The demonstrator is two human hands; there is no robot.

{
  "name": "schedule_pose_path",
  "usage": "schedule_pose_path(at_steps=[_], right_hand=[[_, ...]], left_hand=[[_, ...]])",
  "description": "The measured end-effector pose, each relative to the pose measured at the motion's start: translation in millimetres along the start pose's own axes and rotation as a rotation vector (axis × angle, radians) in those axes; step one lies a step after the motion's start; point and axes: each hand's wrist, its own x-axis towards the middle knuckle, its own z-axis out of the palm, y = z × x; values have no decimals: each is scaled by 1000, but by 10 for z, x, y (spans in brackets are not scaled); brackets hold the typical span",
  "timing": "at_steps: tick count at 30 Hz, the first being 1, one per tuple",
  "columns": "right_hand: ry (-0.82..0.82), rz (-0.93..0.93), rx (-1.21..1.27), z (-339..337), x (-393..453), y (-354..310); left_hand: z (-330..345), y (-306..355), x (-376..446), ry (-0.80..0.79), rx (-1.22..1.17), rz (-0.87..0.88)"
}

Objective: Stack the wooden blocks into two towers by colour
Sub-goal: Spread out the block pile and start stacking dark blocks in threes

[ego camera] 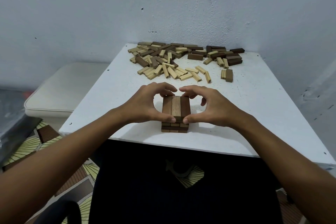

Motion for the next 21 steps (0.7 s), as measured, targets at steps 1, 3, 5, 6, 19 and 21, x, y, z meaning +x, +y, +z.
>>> schedule_pose_path(at_steps=[1, 3, 5, 6, 19, 21], right_hand=[[-1, 0, -2, 1, 2, 1], [-3, -2, -6, 3, 6, 14], [-5, -2, -4, 1, 9, 31], [-7, -2, -3, 1, 9, 39], [36, 19, 89, -63, -36, 86], [24, 24, 90, -47, -35, 84]], left_hand=[[-1, -3, -3, 1, 2, 1], [-5, -13, -6, 5, 8, 4], [-6, -20, -8, 8, 9, 16], [-6, -23, -10, 8, 10, 20], [-55, -136, -47, 71, -54, -8], [-33, -133, -49, 56, -59, -8]])
